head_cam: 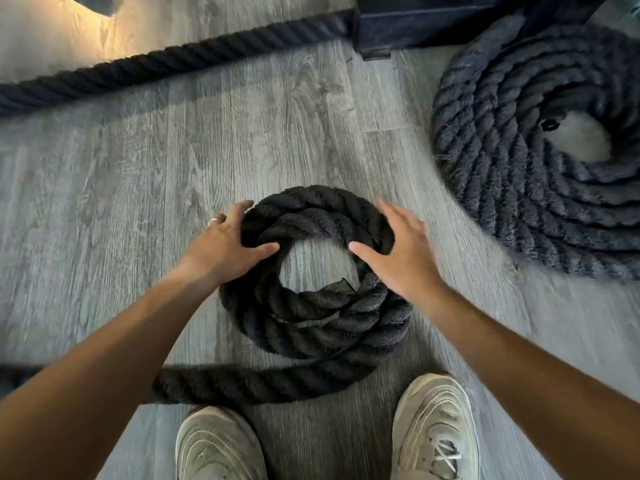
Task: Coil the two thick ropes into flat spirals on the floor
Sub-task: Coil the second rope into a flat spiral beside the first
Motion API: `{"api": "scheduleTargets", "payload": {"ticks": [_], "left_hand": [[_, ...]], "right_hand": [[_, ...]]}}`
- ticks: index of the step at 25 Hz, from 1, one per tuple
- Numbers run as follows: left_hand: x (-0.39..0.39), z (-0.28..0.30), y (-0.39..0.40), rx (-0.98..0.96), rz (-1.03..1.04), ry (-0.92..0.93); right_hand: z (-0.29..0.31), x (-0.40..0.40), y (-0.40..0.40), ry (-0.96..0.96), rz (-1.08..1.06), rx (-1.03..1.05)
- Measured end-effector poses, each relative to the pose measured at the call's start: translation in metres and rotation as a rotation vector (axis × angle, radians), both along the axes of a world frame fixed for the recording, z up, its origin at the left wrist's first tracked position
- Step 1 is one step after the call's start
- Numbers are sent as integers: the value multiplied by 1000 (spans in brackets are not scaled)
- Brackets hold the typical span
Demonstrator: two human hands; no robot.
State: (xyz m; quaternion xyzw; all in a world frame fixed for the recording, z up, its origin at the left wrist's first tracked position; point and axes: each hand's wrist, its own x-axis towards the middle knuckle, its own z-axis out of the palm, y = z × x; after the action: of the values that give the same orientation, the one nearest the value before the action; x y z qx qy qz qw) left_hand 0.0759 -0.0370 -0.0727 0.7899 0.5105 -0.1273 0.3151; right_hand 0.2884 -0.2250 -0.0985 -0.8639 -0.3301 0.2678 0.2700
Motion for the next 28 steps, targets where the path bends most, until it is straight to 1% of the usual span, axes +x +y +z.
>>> {"api": "scheduleTargets", "payload": {"ticks": [1,2,3,4,5,7,8,11,13,15,17,18,20,22,23,25,27,28], "left_hand": [[4,-3,4,-5,-35,-10],[5,-6,7,-12,-51,-7],[4,-9,9,-7,-60,14],[4,-11,9,16,-76,40],[3,-12,7,43,-95,66],[4,-11,4,68,-98,65],[5,-10,3,62,-63,41],[-6,-10,-2,-11,180,-23],[-20,-11,-16,-103,405,-136],[-37,-15,-42,-228,609,-242],[-53,-19,-65,-335,683,-219],[-58,-21,-70,-346,672,-185],[-62,-25,-62,-266,650,-151],[-57,-23,-39,-175,618,-223],[-52,-20,-25,-155,579,-268],[-40,-17,0,-171,502,-340],[-30,-19,16,-195,452,-351],[-27,-20,18,-189,431,-327]], "right_hand": [[3,-17,-15,22,-166,18],[5,-36,-32,85,-320,-2],[6,-56,-48,181,-433,-44],[6,-76,-63,281,-487,-96],[2,-92,-75,340,-485,-132],[-11,-102,-89,345,-426,-146],[-19,-94,-88,346,-426,-149],[-28,-58,-66,312,-398,-142],[-25,-26,-40,220,-359,-93],[-16,4,-8,169,-364,-24],[-11,26,14,159,-325,-5],[-8,32,18,172,-314,0],[3,32,10,197,-339,48],[11,15,-15,217,-407,86],[12,-2,-31,243,-440,75],[7,-43,-64,341,-478,-20],[-6,-76,-83,355,-459,-94],[-13,-85,-87,347,-446,-116]]}}
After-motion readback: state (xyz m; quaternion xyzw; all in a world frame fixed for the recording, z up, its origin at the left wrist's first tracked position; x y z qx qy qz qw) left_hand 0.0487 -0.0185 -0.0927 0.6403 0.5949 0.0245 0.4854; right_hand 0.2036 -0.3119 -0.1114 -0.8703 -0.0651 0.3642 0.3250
